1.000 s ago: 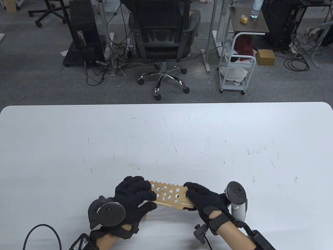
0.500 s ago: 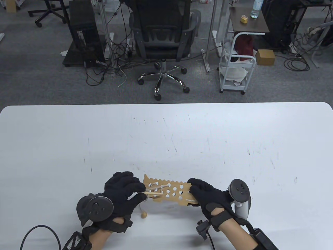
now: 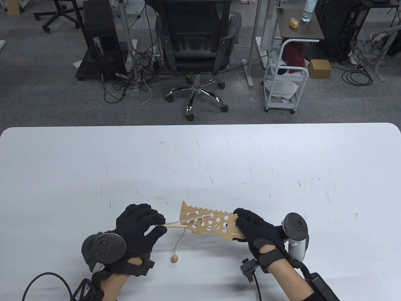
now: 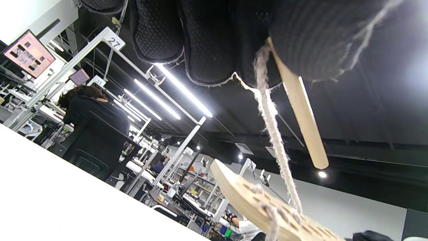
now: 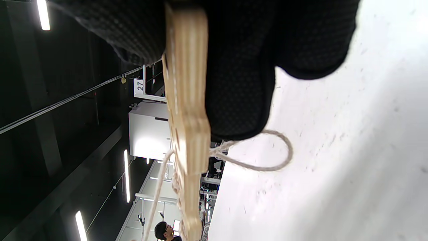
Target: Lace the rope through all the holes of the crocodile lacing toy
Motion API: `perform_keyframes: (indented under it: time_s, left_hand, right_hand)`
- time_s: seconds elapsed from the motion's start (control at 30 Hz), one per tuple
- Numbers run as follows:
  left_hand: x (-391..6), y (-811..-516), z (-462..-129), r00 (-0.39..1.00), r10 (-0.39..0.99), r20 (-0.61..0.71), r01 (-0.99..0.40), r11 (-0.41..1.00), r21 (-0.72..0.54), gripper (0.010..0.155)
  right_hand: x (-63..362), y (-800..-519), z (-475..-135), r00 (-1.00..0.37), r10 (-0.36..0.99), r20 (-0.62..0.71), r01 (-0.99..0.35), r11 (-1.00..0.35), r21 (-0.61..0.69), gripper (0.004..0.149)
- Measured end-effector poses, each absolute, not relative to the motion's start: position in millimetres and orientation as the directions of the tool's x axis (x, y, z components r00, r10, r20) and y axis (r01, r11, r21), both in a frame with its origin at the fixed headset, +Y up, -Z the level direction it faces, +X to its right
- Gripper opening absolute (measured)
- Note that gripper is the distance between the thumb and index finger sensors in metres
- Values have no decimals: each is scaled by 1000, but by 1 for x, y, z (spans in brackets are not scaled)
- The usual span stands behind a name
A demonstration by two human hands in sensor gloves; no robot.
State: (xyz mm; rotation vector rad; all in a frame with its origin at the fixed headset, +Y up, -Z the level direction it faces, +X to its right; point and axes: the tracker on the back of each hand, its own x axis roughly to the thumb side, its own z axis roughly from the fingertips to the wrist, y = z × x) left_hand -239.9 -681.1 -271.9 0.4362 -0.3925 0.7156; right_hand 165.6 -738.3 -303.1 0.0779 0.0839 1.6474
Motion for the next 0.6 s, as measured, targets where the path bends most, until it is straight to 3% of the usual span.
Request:
perform_keyframes:
  time_s: [0.6]
  left_hand:
    - [-276,-671,-272,681,603,416,-732,585,350,47]
  right_hand:
    - [192,-743,-315,-49,998,-30,-999,-50,-10,52]
